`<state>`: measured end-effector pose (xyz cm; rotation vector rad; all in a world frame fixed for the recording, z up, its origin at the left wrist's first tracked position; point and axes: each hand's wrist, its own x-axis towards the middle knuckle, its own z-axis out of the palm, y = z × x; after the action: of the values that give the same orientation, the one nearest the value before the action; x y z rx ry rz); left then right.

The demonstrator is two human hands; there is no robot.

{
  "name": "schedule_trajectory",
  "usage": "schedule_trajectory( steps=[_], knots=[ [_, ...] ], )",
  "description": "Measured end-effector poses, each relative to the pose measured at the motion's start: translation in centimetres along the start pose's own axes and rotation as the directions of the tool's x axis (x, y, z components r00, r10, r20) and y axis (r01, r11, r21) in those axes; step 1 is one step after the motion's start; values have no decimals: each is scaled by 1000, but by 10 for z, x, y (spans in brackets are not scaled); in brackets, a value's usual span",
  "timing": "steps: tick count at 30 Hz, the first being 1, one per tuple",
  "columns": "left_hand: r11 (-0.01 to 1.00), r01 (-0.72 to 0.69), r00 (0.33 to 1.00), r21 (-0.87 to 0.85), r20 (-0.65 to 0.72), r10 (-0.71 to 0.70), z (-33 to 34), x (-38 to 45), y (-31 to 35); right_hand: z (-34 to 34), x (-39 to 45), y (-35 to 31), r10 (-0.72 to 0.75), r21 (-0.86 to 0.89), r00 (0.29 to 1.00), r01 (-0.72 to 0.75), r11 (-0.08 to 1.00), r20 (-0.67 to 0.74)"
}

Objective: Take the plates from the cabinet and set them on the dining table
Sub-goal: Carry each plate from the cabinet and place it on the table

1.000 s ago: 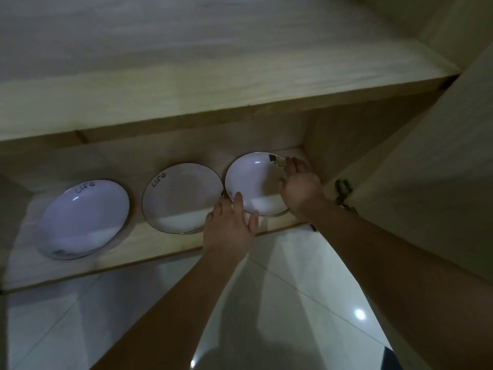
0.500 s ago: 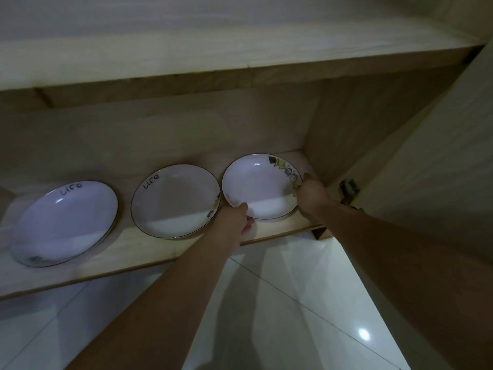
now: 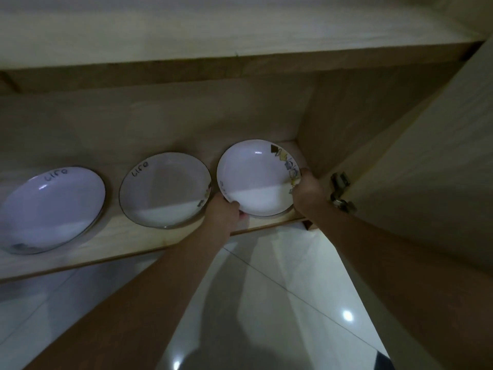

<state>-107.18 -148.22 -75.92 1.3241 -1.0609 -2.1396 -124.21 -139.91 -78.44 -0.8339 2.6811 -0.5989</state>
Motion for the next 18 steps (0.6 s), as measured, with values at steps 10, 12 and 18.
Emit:
schedule_trajectory(
  steps=[10,12,18],
  knots=[
    [981,-1,997,192,-77,16,-40,-62,14,-34,-71,-23,46,182,993,-65,981,106],
    [983,73,994,166,-96,-58,-48,-89,19,-53,-105,-28,82,290,980,-134,948,184],
    [947,293,955,132,-96,-282,-60,-201,46,-134,-210,-49,246,405,913,-369,836,324]
  ],
)
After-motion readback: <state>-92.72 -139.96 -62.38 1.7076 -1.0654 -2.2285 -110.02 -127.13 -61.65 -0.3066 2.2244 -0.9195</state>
